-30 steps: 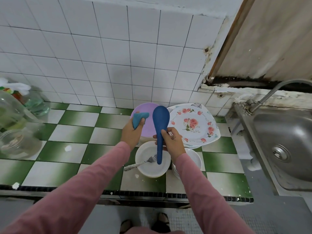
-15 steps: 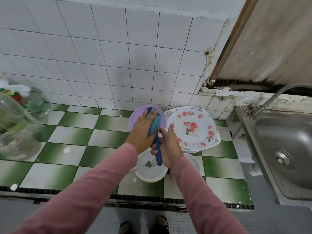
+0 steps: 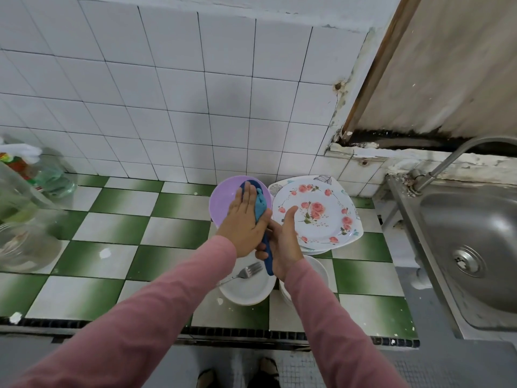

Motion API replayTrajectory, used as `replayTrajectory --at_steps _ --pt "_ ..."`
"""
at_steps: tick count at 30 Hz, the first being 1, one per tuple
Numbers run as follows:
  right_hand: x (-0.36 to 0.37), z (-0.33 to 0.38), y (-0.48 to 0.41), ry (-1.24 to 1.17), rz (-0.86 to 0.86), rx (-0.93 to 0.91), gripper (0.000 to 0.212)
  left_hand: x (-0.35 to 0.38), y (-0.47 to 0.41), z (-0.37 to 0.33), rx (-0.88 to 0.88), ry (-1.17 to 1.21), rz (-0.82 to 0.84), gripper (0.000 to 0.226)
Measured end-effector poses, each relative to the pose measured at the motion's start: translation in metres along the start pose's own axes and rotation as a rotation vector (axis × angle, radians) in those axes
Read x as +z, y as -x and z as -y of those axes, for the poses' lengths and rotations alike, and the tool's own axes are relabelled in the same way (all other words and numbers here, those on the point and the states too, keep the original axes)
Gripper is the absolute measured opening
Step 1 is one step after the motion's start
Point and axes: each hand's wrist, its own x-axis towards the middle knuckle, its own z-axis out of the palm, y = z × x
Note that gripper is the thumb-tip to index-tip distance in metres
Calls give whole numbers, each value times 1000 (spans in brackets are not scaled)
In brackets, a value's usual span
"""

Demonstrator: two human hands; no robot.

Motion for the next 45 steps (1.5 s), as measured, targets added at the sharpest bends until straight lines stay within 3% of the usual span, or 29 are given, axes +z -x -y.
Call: replayTrajectory --at_steps 4,8,12,17,20,24,30,34,40,45 --pt "7 1 3 16 15 1 92 -17 -19 0 -104 1 -78 71" --pt "4 11 -1 11 5 -28 101 -12 -12 -13 -43 53 -29 66" --pt "1 10 -5 24 -38 -48 93 -7 -5 -16 21 83 48 65" --pt "15 -7 4 -61 -19 -20 90 -22 -30 -8 -106 117 -51 70" --pt "15 -5 3 -65 -5 -15 92 -18 -25 -10 -93 107 -71 68" --pt "7 1 -1 -68 -19 -29 94 -11 -13 -11 -18 138 23 64" --pt "-4 0 -8 -55 -23 -52 83 -10 3 -5 52 213 98 63" --pt "-10 6 -7 7 -77 -72 68 -10 9 7 -46 445 152 78" --pt "-3 15 -1 244 -160 -124 36 -12 6 7 -284 779 -101 72" --pt "-5 7 -3 376 -249 -209 38 -20 0 4 -375 855 -233 72"
